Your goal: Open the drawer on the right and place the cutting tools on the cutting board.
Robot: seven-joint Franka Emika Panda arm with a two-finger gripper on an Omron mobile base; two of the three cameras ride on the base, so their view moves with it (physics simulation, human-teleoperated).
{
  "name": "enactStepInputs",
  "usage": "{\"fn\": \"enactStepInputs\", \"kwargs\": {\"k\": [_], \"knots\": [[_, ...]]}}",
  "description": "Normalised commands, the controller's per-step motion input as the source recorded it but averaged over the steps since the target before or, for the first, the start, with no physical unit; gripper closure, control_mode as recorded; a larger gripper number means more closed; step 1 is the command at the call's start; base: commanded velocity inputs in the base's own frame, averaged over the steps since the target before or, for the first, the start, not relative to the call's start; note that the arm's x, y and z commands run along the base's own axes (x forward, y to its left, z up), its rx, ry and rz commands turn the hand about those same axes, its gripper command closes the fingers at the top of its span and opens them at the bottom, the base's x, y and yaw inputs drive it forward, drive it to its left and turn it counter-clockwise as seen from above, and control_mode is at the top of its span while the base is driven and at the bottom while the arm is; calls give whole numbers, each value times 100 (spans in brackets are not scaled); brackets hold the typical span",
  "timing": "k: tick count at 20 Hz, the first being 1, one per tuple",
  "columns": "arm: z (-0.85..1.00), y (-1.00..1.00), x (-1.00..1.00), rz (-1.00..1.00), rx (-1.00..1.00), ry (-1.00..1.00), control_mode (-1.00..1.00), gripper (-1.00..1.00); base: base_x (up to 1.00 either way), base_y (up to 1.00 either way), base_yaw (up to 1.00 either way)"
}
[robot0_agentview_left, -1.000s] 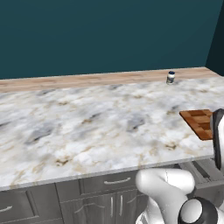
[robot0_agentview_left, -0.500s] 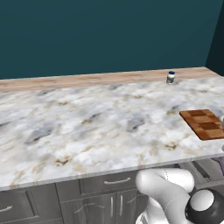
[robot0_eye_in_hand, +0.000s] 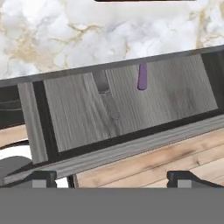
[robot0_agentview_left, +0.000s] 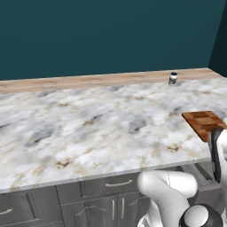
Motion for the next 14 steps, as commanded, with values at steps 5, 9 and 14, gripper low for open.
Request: {"fn": "enactStepInputs", "kwargs": {"k": [5, 9, 14], "knots": [[-37, -1, 9, -20, -20, 0, -100, -100, 0, 0, 0], [-34, -9, 6, -14, -11, 0, -100, -100, 0, 0, 0], [-26, -16, 13, -7, -3, 0, -100, -100, 0, 0, 0]]}}
